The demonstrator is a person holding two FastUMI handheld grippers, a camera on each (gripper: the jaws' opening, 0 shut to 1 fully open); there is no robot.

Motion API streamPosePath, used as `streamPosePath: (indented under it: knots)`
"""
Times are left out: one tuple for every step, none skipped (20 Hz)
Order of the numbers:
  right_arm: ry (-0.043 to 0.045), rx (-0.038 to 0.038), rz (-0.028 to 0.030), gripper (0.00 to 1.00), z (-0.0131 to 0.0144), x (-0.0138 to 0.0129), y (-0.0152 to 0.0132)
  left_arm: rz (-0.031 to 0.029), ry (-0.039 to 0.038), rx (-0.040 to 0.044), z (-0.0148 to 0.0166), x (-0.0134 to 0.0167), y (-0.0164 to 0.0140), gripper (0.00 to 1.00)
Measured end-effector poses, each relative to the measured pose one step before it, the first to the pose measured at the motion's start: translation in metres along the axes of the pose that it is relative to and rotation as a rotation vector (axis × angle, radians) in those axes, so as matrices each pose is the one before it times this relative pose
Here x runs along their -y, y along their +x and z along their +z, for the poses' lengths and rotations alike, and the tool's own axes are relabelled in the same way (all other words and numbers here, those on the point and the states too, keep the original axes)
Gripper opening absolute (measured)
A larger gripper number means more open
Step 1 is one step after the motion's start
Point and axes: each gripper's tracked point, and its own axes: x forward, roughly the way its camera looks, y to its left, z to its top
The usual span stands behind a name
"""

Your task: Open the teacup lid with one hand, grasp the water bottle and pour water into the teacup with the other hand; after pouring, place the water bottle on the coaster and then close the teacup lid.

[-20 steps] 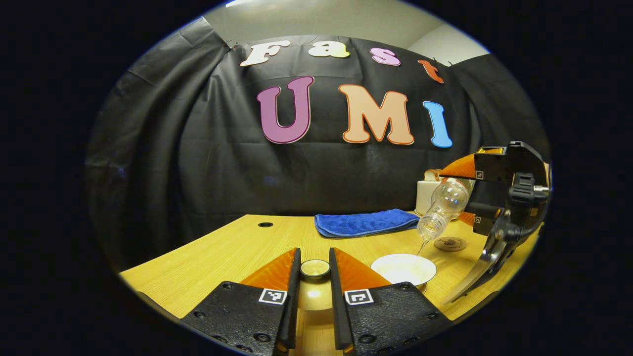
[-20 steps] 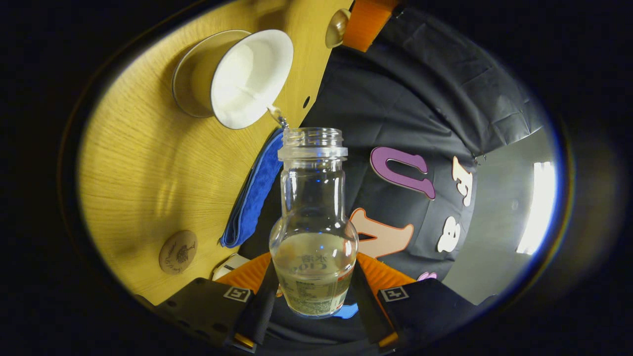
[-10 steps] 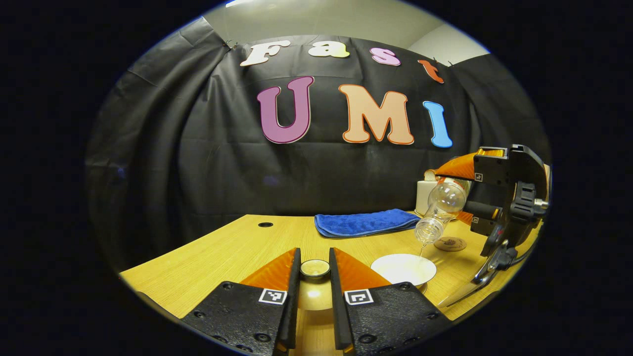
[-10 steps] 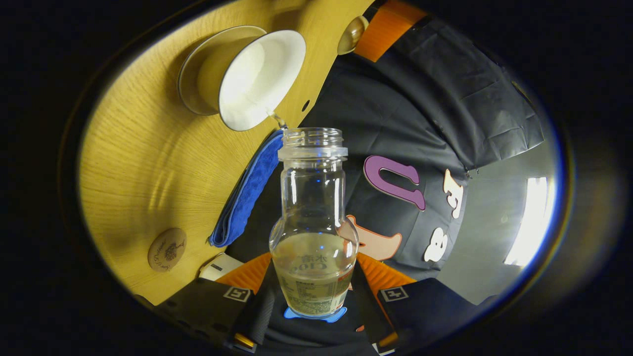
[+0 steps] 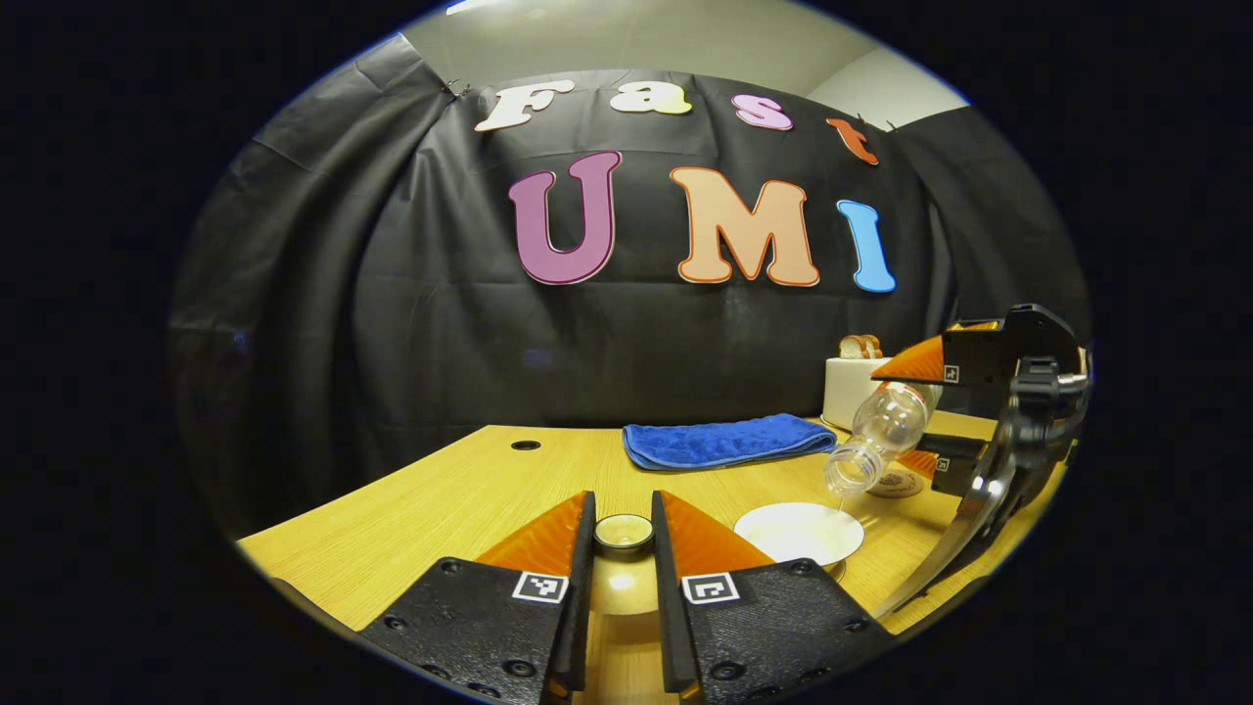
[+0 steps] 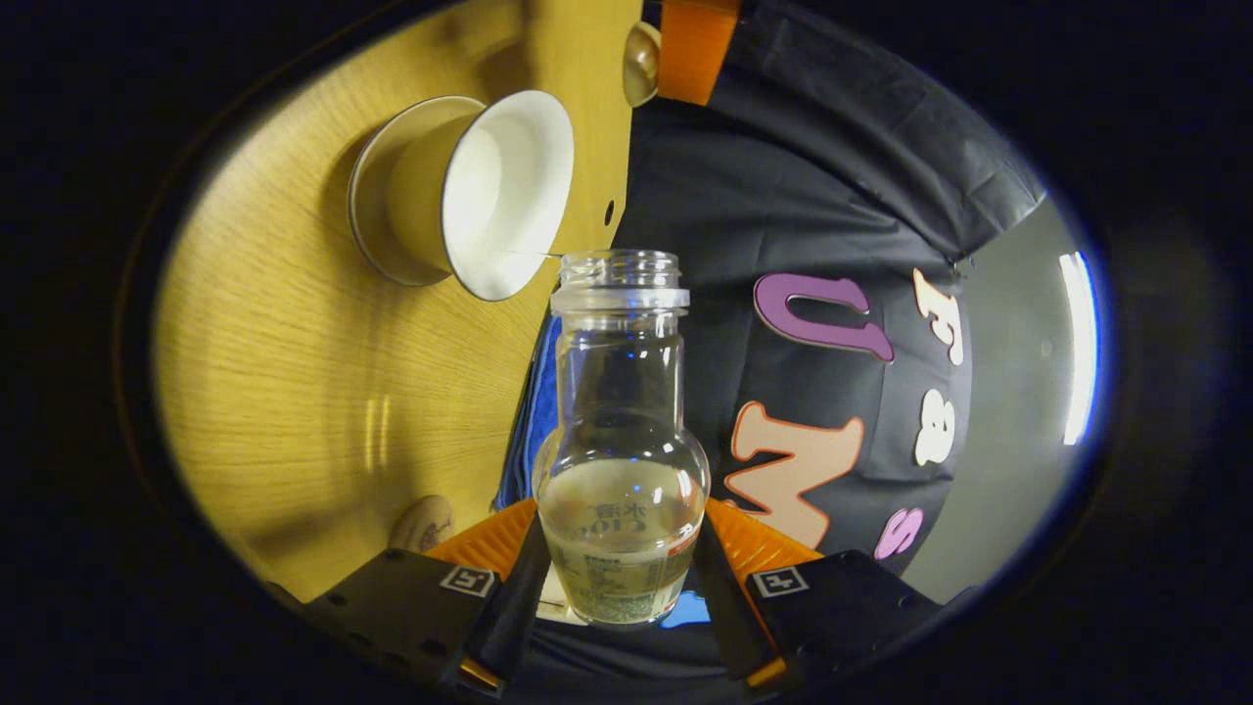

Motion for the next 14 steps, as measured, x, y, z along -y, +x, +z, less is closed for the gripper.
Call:
streamPosePath:
  knots:
    - [0.08621,-0.01128,0.02422,0.80,-0.00423,-0.00769,-0.00408,-0.00009,0.00030,0.00055,0.00061,-0.00031,0.00010,0.28]
    - [0.09540,-0.01263,0.02826,0.80,-0.00331,-0.00774,-0.00395,0.00016,0.00011,-0.00050,-0.00036,0.00003,-0.00076,0.28]
    - [0.10316,-0.00846,0.03103,0.79,-0.00341,-0.00562,-0.00379,-0.00010,0.00015,-0.00011,0.00066,-0.00006,-0.00003,0.28]
    - [0.10432,-0.00475,0.02638,0.79,-0.00253,-0.00488,-0.00129,0.00006,0.00009,-0.00041,-0.00082,0.00007,0.00027,0.28]
    - [0.09693,-0.00021,0.01948,0.78,0.00109,-0.00153,-0.00008,-0.00005,-0.00008,0.00069,0.00044,0.00007,0.00047,0.28]
    - [0.09375,0.00127,0.01194,0.77,0.00109,0.00008,-0.00052,-0.00005,0.00009,-0.00025,0.00015,-0.00029,-0.00076,0.28]
    - [0.09513,0.00219,0.00776,0.77,0.00224,0.00423,0.00132,0.00008,-0.00012,-0.00051,-0.00012,-0.00014,0.00009,0.28]
    - [0.09961,0.00262,0.00443,0.79,0.00195,0.00484,0.00028,0.00000,-0.00005,0.00024,-0.00084,-0.00002,0.00043,0.28]
    - [0.09783,-0.00066,0.00637,0.80,0.00221,0.00226,0.00302,-0.00010,-0.00037,0.00088,0.00058,0.00002,-0.00030,0.28]
    - [0.08688,0.00472,0.00172,0.77,0.00269,0.00286,0.00115,-0.00010,0.00024,-0.00101,0.00012,0.00010,-0.00099,0.28]
    - [0.07394,0.00220,-0.00339,0.80,0.00126,0.00496,0.00356,-0.00002,-0.00023,-0.00051,-0.00056,0.00004,0.00132,0.28]
    - [0.04192,-0.00181,-0.01126,0.80,-0.00222,0.00562,0.00251,-0.00003,0.00014,0.00006,-0.00031,-0.00024,0.00034,0.28]
    - [0.03452,-0.00483,-0.01746,0.80,-0.00163,0.00762,0.00191,0.00015,-0.00013,0.00005,0.00062,0.00034,-0.00002,0.28]
    - [0.03335,0.00239,-0.02054,0.80,-0.00177,0.00810,0.00271,-0.00002,0.00028,-0.00032,-0.00111,0.00002,-0.00038,0.28]
